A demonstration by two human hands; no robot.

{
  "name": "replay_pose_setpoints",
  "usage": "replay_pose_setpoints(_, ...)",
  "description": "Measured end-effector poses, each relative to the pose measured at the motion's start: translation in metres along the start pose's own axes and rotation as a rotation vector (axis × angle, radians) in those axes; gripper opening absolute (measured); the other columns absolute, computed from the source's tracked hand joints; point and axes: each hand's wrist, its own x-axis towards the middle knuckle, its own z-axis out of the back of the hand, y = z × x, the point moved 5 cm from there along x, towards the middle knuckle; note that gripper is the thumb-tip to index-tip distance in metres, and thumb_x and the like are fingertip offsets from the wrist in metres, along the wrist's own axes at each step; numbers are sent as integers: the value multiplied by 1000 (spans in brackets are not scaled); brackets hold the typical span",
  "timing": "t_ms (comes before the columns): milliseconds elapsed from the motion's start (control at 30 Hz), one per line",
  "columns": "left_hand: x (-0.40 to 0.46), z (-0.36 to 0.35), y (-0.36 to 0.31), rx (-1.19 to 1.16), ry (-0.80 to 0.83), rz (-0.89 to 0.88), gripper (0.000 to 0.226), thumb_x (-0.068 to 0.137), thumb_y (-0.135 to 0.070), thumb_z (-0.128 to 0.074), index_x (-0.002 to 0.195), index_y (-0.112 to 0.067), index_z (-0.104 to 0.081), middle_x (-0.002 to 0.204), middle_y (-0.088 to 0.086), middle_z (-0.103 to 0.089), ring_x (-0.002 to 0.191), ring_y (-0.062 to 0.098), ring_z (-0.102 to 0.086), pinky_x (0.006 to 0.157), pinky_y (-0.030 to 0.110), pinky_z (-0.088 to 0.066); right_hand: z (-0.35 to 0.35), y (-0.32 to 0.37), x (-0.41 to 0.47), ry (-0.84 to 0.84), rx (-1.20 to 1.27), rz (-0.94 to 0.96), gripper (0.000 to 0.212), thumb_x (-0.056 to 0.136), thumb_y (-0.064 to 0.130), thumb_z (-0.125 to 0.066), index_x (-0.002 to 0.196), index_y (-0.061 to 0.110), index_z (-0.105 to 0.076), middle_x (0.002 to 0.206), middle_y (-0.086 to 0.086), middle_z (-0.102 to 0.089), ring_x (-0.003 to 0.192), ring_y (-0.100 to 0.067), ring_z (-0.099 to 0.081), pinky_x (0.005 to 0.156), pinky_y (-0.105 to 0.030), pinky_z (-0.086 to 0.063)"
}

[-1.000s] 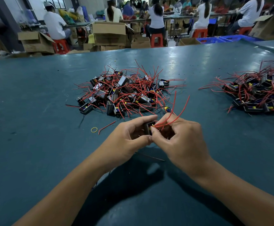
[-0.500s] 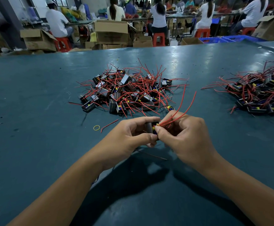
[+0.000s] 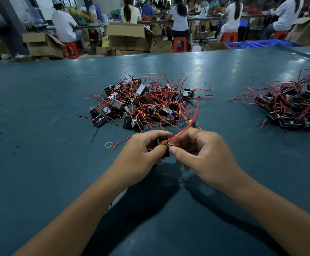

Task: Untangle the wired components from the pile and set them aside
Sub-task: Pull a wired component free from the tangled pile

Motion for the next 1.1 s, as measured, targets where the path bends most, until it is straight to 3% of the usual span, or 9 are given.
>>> replay_pose_setpoints(67,1,5,3,43,-43,8,29,95,-3,-60,119,-17,-69,91,9,-74,78,20,-68,72,46,-57,-3,-1,1,12,104,-29,8,86,7,-74,87,13,-69,68,-8,-70,55,-19,-63,48,-26,-51)
replay_pose_setpoints(167,0,10,2,99,-62,-24,31,96,-7,-61,123,-20,-66,93,-4,-74,79,7,-68,67,32,-55,-6,-2,2,48,290,-93,6,87,-6,-67,89,0,-66,65,-4,-67,55,-14,-62,48,-24,-51)
replay_pose_setpoints(300,-1,10,2,172,-33,-55,26,97,-11,-60,118,-27,-59,94,3,-72,82,35,-63,71,47,-54,-10,-5,0,158,495,-281,12,90,-11,-59,94,-1,-65,74,-12,-67,61,-17,-64,51,-23,-51)
replay_pose_setpoints(467,-1,7,0,374,-35,-170,34,98,-14,-60,129,-28,-61,102,-10,-71,88,7,-65,79,27,-51,-14,-9,-1,224,499,-440,6,88,11,-68,89,6,-64,68,-7,-62,55,-13,-58,47,-19,-47)
replay_pose_setpoints(533,-1,4,-1,392,-15,-183,46,100,-16,-58,142,-31,-52,94,-23,-66,79,-7,-58,72,11,-45,-14,-11,-2,212,468,-459,7,86,13,-70,84,9,-64,63,-4,-60,51,-11,-55,45,-17,-45)
replay_pose_setpoints(633,-1,1,-1,384,13,-190,51,103,-16,-51,151,-30,-40,78,-38,-56,67,-13,-49,65,6,-38,-11,-11,-1,182,505,-471,10,88,9,-69,80,12,-64,60,-2,-56,47,-10,-52,42,-16,-42)
replay_pose_setpoints(767,0,6,-4,306,-46,-209,47,104,-13,-48,148,-28,-44,77,-21,-60,62,-4,-47,59,10,-35,-7,-2,4,167,715,-363,9,81,8,-65,75,13,-61,59,-2,-51,47,-13,-47,42,-21,-39)
replay_pose_setpoints(867,2,17,0,333,-86,-170,46,104,-16,-49,145,-36,-47,87,-8,-66,64,4,-50,63,25,-45,-5,5,5,207,788,-275,13,82,10,-57,70,14,-58,59,-1,-46,47,-13,-45,46,-22,-38)
replay_pose_setpoints(1100,8,53,16,463,-269,-82,40,103,-14,-50,140,-28,-56,77,1,-69,67,14,-63,70,37,-55,17,0,16,89,876,-234,11,84,13,-53,74,14,-49,60,3,-44,48,-10,-43,44,-21,-37)
